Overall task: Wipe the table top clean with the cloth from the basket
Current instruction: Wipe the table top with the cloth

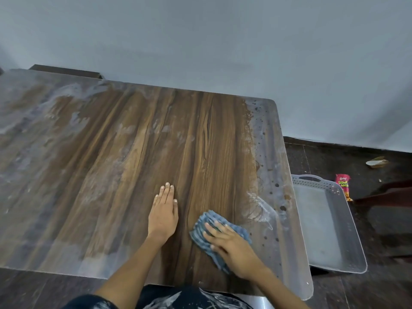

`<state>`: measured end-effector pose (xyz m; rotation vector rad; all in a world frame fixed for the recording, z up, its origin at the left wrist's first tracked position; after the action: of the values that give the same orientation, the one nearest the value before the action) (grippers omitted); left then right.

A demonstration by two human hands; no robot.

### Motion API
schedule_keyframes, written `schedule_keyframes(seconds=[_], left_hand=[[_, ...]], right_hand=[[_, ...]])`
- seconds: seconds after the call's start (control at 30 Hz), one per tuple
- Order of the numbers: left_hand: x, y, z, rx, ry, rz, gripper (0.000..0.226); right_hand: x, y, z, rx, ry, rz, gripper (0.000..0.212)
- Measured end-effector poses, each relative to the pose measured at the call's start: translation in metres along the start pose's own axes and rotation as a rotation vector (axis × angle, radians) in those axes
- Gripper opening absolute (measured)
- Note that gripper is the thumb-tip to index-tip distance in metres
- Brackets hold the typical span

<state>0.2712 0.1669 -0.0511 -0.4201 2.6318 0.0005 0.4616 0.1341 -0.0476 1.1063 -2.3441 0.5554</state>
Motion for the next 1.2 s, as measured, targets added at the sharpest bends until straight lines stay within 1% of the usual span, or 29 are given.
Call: schedule_keyframes(seconds=[0.07,0.17,0.23,0.27,0.33,0.43,0.5,0.57,0.63,0.7,0.8,0.87,0.9,0.93,0.97,1.03,1.07,1.13,1.17,1.2], left_hand=[[0.000,-0.002,-0.001,0.005,-0.001,0.010,0.048],[0.000,-0.005,0.000,0.035,0.009,0.026,0.049],[0.001,-0.009,0.001,0.062,0.016,0.043,0.049],[0.001,-0.012,0.001,0.073,0.022,0.052,0.049],[0.004,-0.017,0.002,0.085,0.027,0.066,0.050],[0.006,-0.026,0.003,0.098,0.023,0.090,0.050],[0.006,-0.032,0.003,0.105,0.027,0.101,0.050],[0.008,-0.039,0.002,0.104,0.034,0.111,0.050],[0.009,-0.046,0.003,0.111,0.041,0.123,0.050],[0.011,-0.055,0.004,0.118,0.042,0.126,0.050],[0.014,-0.067,0.005,0.119,0.045,0.125,0.050],[0.016,-0.073,0.006,0.112,0.044,0.123,0.050],[0.016,-0.075,0.006,0.110,0.042,0.121,0.050],[0.016,-0.078,0.007,0.114,0.039,0.119,0.050],[0.016,-0.080,0.008,0.115,0.034,0.116,0.050],[0.016,-0.081,0.008,0.113,0.026,0.115,0.050],[0.016,-0.081,0.008,0.115,0.026,0.115,0.050],[0.017,-0.080,0.008,0.117,0.022,0.116,0.050],[0.017,-0.080,0.008,0.118,0.017,0.112,0.050],[0.017,-0.080,0.008,0.120,0.012,0.106,0.050]], right_hand=[[-0.025,-0.014,-0.021,-0.054,0.052,0.083,0.041],[-0.059,-0.003,-0.058,-0.240,0.052,0.297,0.040],[-0.061,0.014,-0.064,-0.326,0.013,0.443,0.041],[-0.054,0.022,-0.060,-0.352,-0.008,0.482,0.042],[-0.027,0.035,-0.042,-0.358,-0.027,0.446,0.044],[0.028,0.037,0.002,-0.260,-0.028,0.250,0.046],[0.047,0.019,0.027,-0.169,-0.049,0.160,0.046],[0.050,-0.013,0.040,-0.120,-0.028,0.123,0.044],[0.041,-0.050,0.038,-0.113,-0.009,0.122,0.042],[0.024,-0.076,0.019,-0.148,-0.043,0.162,0.041],[-0.010,-0.078,-0.015,-0.296,-0.032,0.353,0.039],[-0.014,-0.064,-0.022,-0.397,-0.058,0.497,0.041],[-0.007,-0.053,-0.018,-0.404,-0.081,0.537,0.042],[0.009,-0.042,-0.012,-0.400,-0.099,0.526,0.042],[0.033,-0.030,-0.006,-0.407,-0.135,0.445,0.041],[0.078,-0.017,0.022,-0.308,-0.185,0.243,0.037],[0.088,-0.020,0.035,-0.255,-0.222,0.193,0.038],[0.082,-0.041,0.055,-0.142,-0.204,0.176,0.042],[0.070,-0.056,0.060,-0.120,-0.158,0.178,0.043],[0.056,-0.072,0.056,-0.141,-0.133,0.202,0.043]])
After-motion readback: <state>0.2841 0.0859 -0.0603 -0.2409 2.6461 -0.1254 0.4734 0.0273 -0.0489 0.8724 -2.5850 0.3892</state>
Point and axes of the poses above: each hand's wrist, its own y-axis towards the middle knuckle, its own z-axis out of the palm, x = y × z, the point moved 10 cm from there along y, towards the middle knuckle, and after that the axes turned 3 degrees about x, right-handed, at the moved point
